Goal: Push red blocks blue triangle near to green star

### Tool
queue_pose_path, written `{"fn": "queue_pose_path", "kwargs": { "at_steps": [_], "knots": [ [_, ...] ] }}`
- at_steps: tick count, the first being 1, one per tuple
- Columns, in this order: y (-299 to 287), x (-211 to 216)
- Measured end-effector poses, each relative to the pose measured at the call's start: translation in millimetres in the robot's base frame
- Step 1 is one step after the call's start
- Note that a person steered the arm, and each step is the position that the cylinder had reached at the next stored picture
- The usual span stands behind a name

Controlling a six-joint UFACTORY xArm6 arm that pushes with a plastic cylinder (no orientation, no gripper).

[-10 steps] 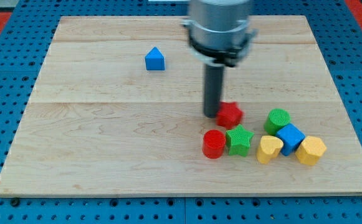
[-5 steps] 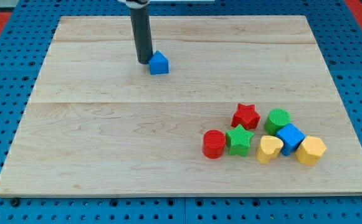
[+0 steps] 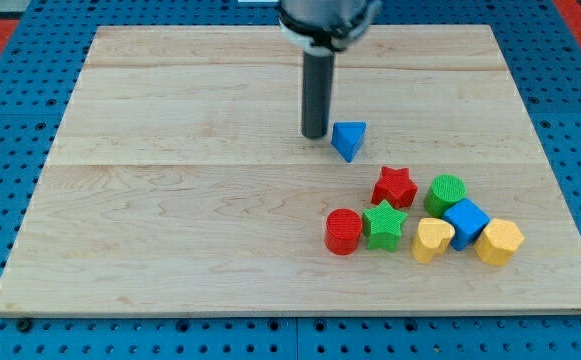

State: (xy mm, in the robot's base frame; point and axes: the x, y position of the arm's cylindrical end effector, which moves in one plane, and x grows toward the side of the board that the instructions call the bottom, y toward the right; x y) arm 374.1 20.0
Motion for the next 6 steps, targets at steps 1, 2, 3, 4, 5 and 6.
{"fn": "queue_pose_path", "kwargs": {
  "at_steps": [1,2,3,4,5,6],
  "knots": [
    [10.3,26.7],
    [8.9,91.3],
    [1.2,52.4],
    [-4.3,-24.2],
    [54.0,12.1],
    [57.8,66.0]
  ]
}}
